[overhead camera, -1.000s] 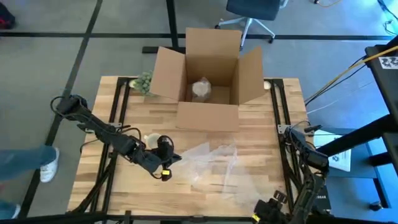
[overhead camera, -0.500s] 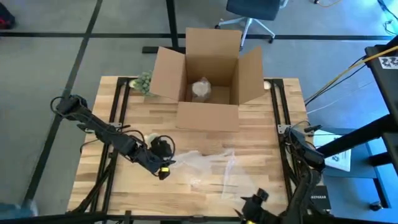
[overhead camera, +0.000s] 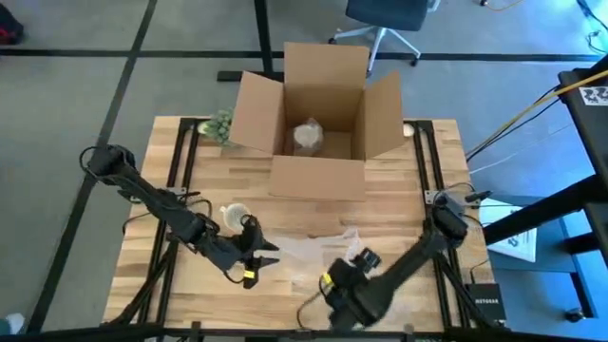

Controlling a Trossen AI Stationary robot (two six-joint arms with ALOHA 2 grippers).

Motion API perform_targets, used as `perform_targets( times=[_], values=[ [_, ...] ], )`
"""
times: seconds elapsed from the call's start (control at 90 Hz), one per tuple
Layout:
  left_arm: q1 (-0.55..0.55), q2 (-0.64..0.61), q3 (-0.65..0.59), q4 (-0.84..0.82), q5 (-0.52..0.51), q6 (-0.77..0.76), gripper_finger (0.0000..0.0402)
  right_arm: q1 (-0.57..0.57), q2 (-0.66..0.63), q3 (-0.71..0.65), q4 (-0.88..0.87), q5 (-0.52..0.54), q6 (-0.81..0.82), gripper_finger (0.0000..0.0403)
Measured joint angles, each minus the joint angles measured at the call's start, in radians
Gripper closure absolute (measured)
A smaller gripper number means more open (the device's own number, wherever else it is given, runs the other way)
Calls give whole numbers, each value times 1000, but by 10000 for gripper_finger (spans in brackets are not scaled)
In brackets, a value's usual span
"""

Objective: Wrap mug
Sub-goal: Prepare the bubble wrap on the table

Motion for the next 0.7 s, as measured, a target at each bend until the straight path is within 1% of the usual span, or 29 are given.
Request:
perform_targets(
  times=[0.1,0.144,0.211,0.278,0.356,0.422,0.544,0.611,0.7],
  values=[
    [0,94,0,25,48,-9,270,-15,1,-34,71,-5,19,162],
    [0,134,0,32,54,-9,270,-20,0,-49,88,-10,35,162],
    [2,196,0,40,54,-10,270,-21,-1,-83,127,-8,86,162],
    [8,246,-1,35,45,-11,270,-22,1,-114,118,2,145,162],
    [18,284,-2,38,23,-18,270,-22,0,-146,130,4,188,165],
    [26,303,-2,40,15,-24,270,-22,0,-172,131,-11,214,175],
    [31,316,-2,40,11,-20,270,-21,1,-212,179,-34,231,218],
    [30,316,-2,39,9,-15,270,-21,1,-228,175,-40,231,252],
    [29,316,-2,37,7,-14,270,-20,1,-230,162,-42,206,309]
  ],
)
